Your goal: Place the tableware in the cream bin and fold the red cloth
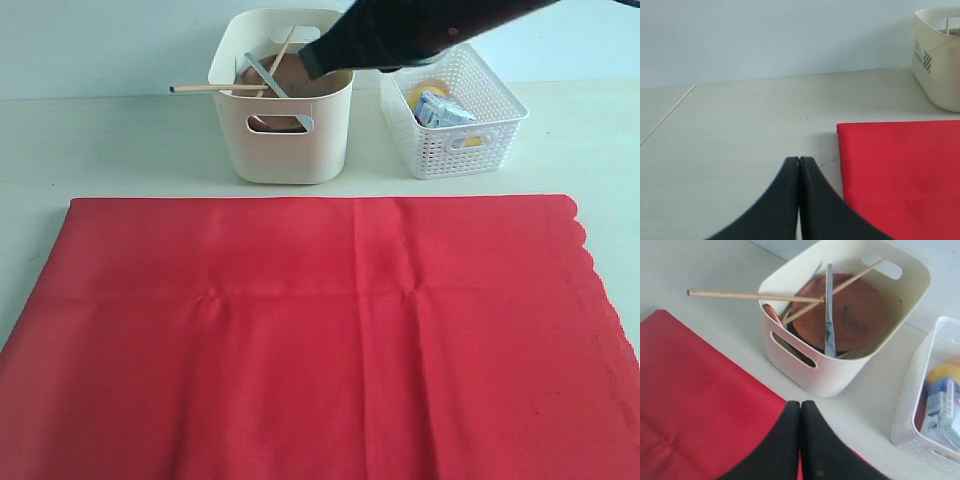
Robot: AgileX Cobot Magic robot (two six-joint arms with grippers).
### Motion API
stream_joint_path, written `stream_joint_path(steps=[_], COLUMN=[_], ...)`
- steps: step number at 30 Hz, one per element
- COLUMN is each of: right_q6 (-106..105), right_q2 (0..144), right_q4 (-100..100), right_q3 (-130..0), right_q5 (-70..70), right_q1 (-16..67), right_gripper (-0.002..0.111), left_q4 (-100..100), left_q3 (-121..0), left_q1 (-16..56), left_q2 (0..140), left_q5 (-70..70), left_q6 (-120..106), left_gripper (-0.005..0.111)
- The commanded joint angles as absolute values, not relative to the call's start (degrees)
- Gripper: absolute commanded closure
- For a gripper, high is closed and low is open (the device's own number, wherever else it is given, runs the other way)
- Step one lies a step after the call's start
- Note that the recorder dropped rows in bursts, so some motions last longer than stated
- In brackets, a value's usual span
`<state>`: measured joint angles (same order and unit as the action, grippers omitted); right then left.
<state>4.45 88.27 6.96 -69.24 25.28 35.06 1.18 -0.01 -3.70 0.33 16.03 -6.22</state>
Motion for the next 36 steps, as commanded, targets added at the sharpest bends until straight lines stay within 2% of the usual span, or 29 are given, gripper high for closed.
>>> stream_joint_path(steps=[1, 7, 15, 23, 29, 36], right_q6=[17.3, 37.2, 44.5, 45.2, 45.6, 45.6], right_q2=[86.4, 86.8, 86.8, 86.8, 86.8, 86.8], right_q4=[19.5, 38.9, 43.6, 43.4, 43.4, 43.4], right_q3=[-64.7, -58.5, -53.3, -53.0, -53.0, -53.0], right_q5=[23.5, 24.2, 24.2, 24.6, 24.7, 24.7], right_q1=[35.1, 35.1, 35.1, 35.1, 35.1, 35.1], right_gripper=[0.108, 0.108, 0.108, 0.108, 0.108, 0.108], left_q4=[1.4, -2.1, -17.5, -17.1, -17.5, -18.6], left_q3=[0.0, 0.0, 0.0, 0.0, -1.6, -7.7], left_q1=[-3.4, -3.4, -3.4, -3.4, -3.4, -3.4], left_q2=[0.0, 0.0, 0.0, 0.0, 0.0, 10.3], left_q5=[15.7, 14.4, -4.0, -15.7, -15.6, -11.2], left_q6=[-5.8, -0.4, 23.0, 23.1, 15.8, 7.5], left_gripper=[0.105, 0.105, 0.105, 0.105, 0.105, 0.105])
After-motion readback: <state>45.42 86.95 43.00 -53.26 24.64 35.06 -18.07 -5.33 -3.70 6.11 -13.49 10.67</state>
